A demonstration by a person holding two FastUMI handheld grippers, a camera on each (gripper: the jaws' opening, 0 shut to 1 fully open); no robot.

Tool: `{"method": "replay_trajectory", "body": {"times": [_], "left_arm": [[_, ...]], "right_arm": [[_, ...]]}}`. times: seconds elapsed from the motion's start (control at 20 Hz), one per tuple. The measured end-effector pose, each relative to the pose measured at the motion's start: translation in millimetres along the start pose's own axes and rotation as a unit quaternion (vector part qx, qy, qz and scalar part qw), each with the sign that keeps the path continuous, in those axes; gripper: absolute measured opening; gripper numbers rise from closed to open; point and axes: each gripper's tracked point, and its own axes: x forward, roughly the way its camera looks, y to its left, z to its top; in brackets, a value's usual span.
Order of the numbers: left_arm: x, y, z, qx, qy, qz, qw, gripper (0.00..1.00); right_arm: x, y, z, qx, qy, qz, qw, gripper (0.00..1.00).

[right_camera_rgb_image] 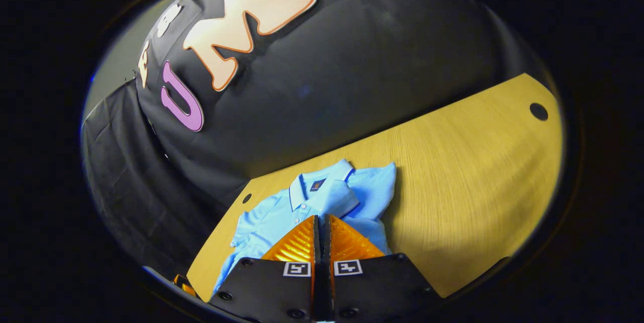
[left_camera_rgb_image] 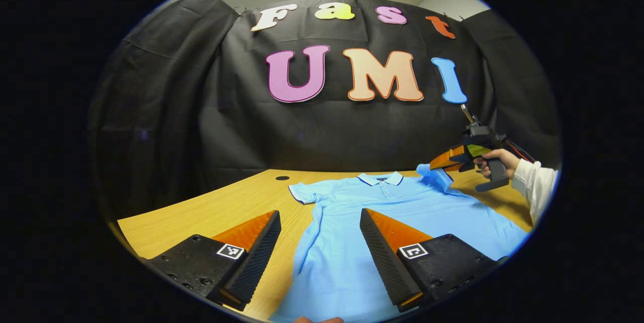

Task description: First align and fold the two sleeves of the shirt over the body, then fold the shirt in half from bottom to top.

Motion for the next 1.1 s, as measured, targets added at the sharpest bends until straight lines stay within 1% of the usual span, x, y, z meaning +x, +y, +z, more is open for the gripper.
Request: {"method": "replay_trajectory", "body": {"times": [0.15, 0.2, 0.25, 0.3, 0.35, 0.4, 0.5, 0.6, 0.65, 0.75, 0.9, 1.1], "left_arm": [[0.2, 0.3, 0.5, 0.000, -0.001, 0.001, 1.000, 0.95], [0.1, 0.0, 0.3, 0.000, -0.001, 0.001, 1.000, 0.95], [0.2, 0.4, -0.2, 0.000, -0.001, 0.001, 1.000, 0.95], [0.2, 0.3, -0.1, 0.000, -0.001, 0.001, 1.000, 0.95], [0.0, 0.3, -0.2, 0.000, -0.001, 0.001, 1.000, 0.95], [0.0, 0.4, 0.1, 0.000, 0.000, 0.001, 1.000, 0.95], [-0.2, 0.5, 0.2, 0.001, -0.001, 0.001, 1.000, 0.95], [0.0, 0.4, -0.1, 0.001, 0.000, 0.001, 1.000, 0.95], [-0.1, 0.7, 0.2, 0.001, 0.000, 0.001, 1.000, 0.95], [-0.3, 0.5, 0.2, 0.001, 0.001, 0.002, 1.000, 0.95], [-0.8, 0.1, 1.1, -0.001, -0.003, 0.000, 1.000, 0.95], [1.3, -3.4, 3.4, -0.005, -0.010, -0.009, 1.000, 0.95]], "right_arm": [[4.1, 7.5, -6.3, 0.006, -0.001, 0.015, 1.000, 0.01], [4.2, 11.7, -7.9, 0.009, -0.002, 0.023, 1.000, 0.03], [5.6, 11.8, -10.1, 0.013, 0.001, 0.025, 1.000, 0.10], [5.2, 11.3, -13.8, 0.017, 0.006, 0.026, 0.999, 0.10], [4.5, 12.6, -16.1, 0.024, 0.012, 0.031, 0.999, 0.05], [6.0, 13.0, -19.0, 0.027, 0.018, 0.033, 0.999, 0.10], [4.0, 14.6, -23.8, 0.030, 0.025, 0.040, 0.998, 0.41], [1.7, 16.6, -27.9, 0.032, 0.031, 0.045, 0.998, 0.61], [1.1, 15.9, -28.8, 0.026, 0.030, 0.042, 0.998, 0.55], [0.7, 16.2, -24.7, 0.008, 0.020, 0.041, 0.999, 0.94], [-8.9, 21.6, -15.4, -0.024, -0.004, 0.038, 0.999, 0.95], [-23.5, 23.1, 5.1, -0.071, -0.042, 0.017, 0.996, 0.97]]}}
